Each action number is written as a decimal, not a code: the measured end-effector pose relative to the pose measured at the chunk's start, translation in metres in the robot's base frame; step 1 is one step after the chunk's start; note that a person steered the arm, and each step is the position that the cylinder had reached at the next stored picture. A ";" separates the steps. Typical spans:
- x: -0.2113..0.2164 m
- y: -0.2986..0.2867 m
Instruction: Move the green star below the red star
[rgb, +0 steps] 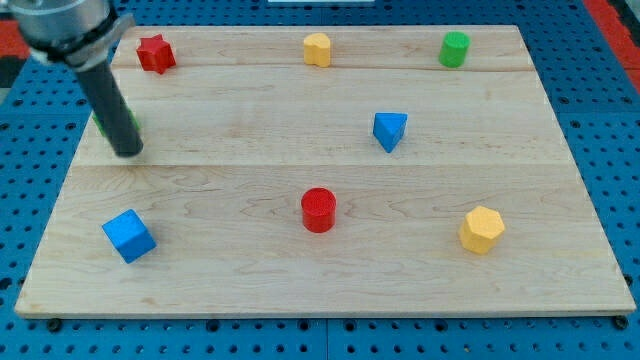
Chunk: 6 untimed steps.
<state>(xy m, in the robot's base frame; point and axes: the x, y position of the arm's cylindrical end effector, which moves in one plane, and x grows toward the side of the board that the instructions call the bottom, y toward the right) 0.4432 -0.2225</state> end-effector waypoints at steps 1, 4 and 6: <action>0.010 -0.049; -0.063 -0.026; -0.108 0.015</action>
<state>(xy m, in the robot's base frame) 0.3353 -0.2072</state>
